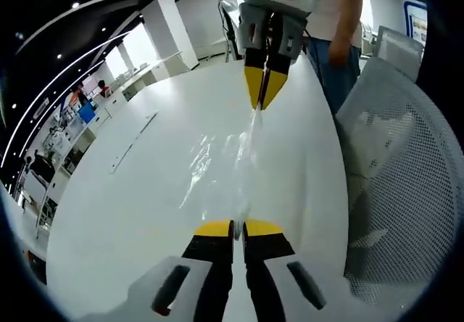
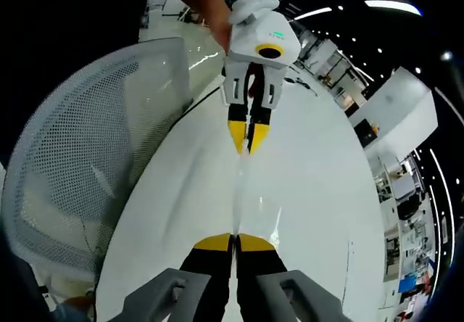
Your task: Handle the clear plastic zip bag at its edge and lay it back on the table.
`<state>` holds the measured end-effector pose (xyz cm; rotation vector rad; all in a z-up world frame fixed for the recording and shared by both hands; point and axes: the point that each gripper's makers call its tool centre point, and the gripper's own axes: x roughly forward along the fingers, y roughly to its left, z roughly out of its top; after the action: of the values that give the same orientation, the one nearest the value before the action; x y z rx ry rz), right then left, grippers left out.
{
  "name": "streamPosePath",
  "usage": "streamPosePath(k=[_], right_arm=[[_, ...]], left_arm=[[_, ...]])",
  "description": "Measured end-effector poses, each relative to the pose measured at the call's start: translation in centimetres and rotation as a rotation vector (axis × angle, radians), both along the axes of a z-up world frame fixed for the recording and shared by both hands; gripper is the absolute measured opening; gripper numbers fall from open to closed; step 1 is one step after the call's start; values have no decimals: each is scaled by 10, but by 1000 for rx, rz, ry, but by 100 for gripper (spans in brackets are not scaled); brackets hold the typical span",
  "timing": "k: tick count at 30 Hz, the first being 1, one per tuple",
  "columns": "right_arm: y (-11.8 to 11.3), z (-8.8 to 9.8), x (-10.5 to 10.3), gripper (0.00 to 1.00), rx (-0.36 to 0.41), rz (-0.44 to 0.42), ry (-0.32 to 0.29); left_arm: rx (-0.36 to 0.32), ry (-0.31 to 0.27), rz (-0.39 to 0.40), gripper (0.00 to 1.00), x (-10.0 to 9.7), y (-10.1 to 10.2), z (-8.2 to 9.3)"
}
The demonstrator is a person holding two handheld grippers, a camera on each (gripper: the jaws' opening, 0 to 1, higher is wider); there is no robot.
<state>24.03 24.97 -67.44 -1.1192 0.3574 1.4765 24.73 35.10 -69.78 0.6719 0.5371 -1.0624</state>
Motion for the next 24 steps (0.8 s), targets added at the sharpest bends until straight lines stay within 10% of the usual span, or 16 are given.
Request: streamPosePath(k=[24], right_arm=[[18, 3, -9, 8, 103, -172, 214]], left_arm=[[-28, 0, -14, 0, -8, -6, 12]])
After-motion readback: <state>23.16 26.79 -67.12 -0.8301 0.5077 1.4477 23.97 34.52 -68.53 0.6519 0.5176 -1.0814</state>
